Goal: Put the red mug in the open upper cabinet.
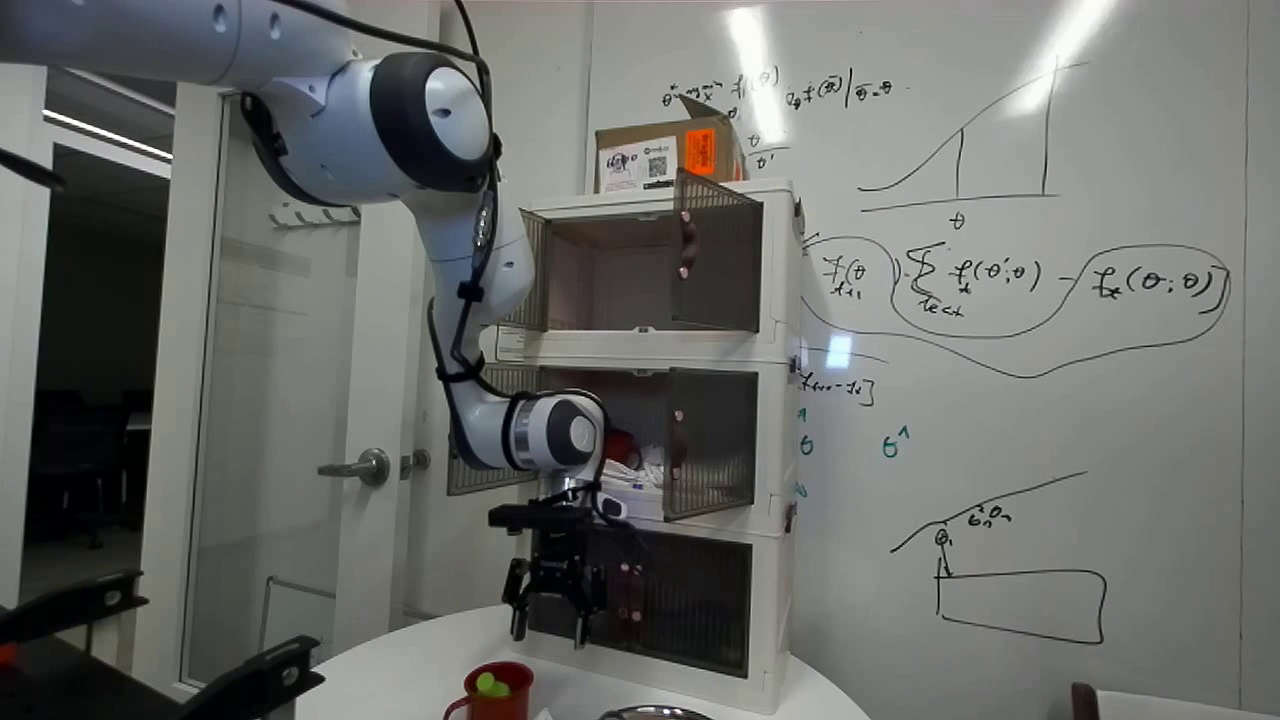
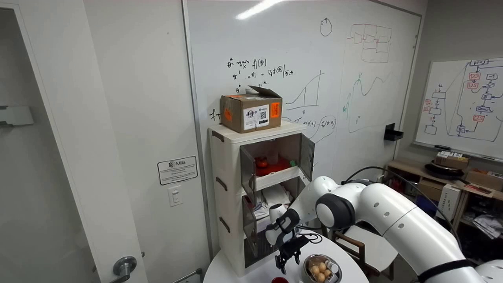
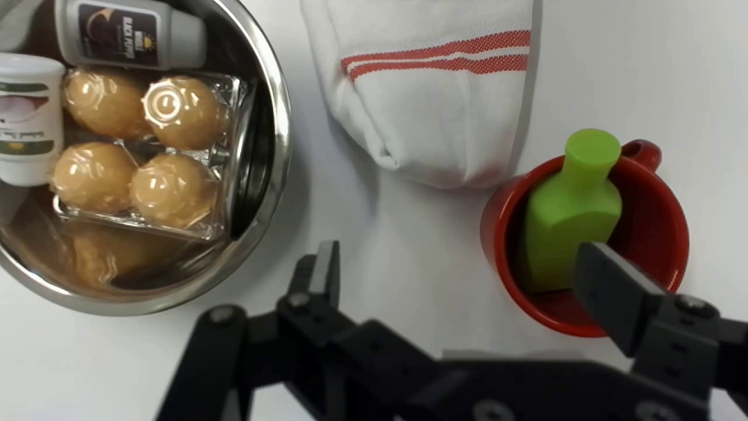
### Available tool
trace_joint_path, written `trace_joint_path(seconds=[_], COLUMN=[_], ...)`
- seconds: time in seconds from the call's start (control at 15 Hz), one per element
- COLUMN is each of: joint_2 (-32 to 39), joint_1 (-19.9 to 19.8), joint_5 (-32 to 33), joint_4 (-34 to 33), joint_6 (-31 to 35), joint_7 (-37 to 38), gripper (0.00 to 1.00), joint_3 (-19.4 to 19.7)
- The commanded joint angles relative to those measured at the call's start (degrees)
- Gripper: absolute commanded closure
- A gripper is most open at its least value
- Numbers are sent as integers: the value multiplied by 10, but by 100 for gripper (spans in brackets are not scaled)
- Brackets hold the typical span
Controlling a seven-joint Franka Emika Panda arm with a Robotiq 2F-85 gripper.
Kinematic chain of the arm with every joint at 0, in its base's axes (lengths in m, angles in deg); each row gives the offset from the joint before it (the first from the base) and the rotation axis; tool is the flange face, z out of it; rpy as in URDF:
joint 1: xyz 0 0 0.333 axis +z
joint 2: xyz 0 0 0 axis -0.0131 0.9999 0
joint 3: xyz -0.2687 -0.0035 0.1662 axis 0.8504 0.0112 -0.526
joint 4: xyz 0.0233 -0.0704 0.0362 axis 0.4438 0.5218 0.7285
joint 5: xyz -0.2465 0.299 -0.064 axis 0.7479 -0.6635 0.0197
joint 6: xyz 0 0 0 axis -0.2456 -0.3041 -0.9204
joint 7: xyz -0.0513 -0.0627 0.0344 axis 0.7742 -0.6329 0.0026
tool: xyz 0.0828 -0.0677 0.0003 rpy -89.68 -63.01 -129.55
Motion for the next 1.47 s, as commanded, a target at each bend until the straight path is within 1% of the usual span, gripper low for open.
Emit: trace_joint_path(seconds=[0.0,0.13,0.4,0.93,1.07,1.4], joint_2=[-2,1,15,38,47,53], joint_1=[2,-2,-22,-55,-58,-51], joint_5=[-8,-23,-62,-98,-98,-94], joint_4=[10,23,48,81,77,74], joint_6=[18,62,157,324,334,326], joint_7=[2,14,5,2,1,8], gripper=[0,0,0,0,0,0], joint_3=[0,-8,-28,-38,-41,-32])
